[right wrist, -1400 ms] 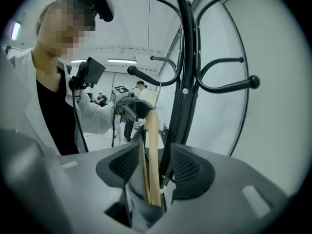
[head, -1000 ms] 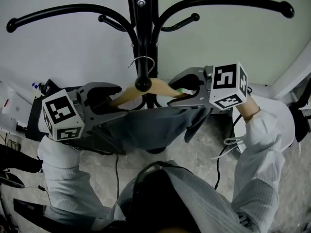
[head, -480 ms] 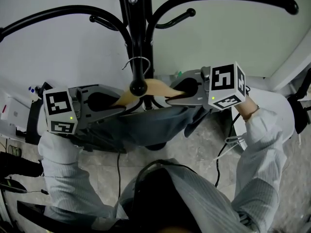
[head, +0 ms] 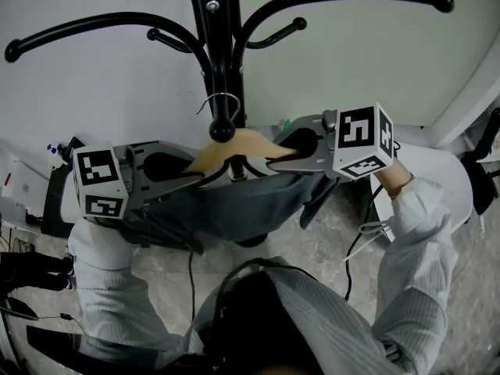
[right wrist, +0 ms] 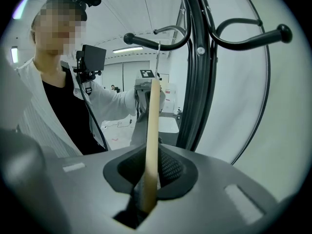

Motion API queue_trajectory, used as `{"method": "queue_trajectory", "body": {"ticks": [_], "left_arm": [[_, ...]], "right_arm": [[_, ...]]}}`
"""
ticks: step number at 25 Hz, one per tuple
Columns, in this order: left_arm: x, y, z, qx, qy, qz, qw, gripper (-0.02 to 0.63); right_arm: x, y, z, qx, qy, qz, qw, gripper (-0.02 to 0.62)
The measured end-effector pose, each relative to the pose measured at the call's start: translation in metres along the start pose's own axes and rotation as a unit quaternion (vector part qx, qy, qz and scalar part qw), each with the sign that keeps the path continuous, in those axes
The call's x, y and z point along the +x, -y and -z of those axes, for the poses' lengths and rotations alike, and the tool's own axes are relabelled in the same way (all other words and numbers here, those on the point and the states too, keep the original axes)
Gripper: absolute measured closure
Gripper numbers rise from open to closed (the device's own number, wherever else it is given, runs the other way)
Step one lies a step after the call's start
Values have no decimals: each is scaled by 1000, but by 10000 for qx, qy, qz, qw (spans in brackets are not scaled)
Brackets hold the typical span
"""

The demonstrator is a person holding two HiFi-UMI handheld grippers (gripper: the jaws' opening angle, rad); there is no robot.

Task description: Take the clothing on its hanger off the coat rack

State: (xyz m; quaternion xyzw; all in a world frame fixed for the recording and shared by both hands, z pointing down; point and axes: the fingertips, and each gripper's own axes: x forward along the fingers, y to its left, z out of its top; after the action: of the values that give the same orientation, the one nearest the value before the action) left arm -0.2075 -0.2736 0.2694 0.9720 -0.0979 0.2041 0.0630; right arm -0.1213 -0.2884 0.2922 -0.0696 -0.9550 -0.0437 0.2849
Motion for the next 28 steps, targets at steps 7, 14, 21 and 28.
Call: {"method": "queue_trajectory", "body": {"ticks": [7,14,21,28], "left_arm": [[-13,26,-38,360,-29,-181,9992,551],[3,48,-77,583,109,-17,9982,551],[57,81,-83,838,100,414,9956,551],[114,86,-64,738,-71,1128,9909,551]], "right_arm": [[-28,-20,-33,-335,32,211,9992,552],[-71,-38,-44,-481,-130,675,9965,552],[-110,-79,-7,-151,-282,1146,9929,552],[-125,-99,49,450,-354,1630,9850,551]]}}
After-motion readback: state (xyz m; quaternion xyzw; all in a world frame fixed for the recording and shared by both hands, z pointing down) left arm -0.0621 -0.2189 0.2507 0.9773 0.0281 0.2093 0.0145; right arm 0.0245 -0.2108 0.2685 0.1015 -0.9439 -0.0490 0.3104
